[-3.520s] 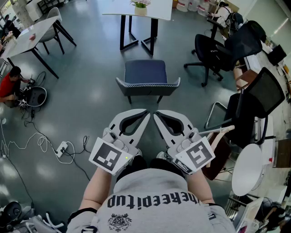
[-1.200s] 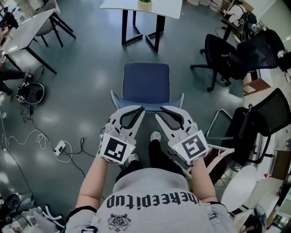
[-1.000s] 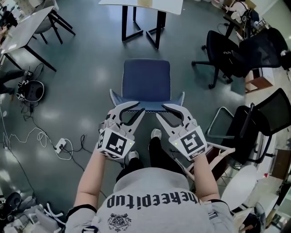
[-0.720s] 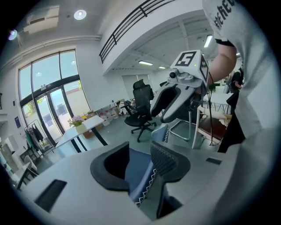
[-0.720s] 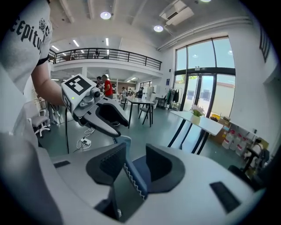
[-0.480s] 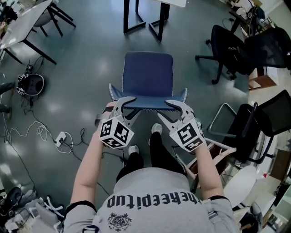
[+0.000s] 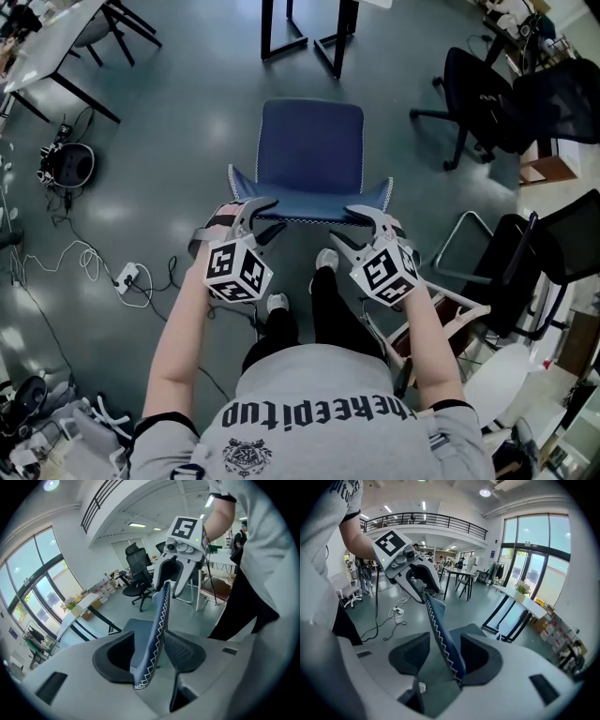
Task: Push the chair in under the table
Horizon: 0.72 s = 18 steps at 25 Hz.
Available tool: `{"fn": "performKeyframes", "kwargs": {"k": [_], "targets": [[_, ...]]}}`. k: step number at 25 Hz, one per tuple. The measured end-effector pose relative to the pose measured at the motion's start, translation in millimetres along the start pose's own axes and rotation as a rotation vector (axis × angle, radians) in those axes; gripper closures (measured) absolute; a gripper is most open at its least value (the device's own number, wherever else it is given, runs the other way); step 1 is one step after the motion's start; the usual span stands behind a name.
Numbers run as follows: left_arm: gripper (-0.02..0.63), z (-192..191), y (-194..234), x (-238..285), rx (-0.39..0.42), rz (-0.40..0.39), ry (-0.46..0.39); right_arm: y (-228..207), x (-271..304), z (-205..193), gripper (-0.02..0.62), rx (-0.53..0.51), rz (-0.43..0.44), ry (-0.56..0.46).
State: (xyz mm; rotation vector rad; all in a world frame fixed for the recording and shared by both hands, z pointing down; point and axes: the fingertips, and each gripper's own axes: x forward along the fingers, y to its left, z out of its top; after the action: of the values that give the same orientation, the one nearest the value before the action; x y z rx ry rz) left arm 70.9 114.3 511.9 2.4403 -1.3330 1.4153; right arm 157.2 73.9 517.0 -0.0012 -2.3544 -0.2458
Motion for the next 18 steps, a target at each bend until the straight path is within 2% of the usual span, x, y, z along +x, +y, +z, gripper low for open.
{"fn": "performKeyframes", "kwargs": {"k": [8, 18], "targets": [[0.399, -19, -11, 23, -0.024, -0.031, 0.069, 0, 6, -5, 0.385, -0.037, -0.007, 0.019], [0.399, -21, -4, 40, -0.085, -0.051, 0.089, -12, 14, -23, 0.402, -0.083, -0.031, 0.102]]}}
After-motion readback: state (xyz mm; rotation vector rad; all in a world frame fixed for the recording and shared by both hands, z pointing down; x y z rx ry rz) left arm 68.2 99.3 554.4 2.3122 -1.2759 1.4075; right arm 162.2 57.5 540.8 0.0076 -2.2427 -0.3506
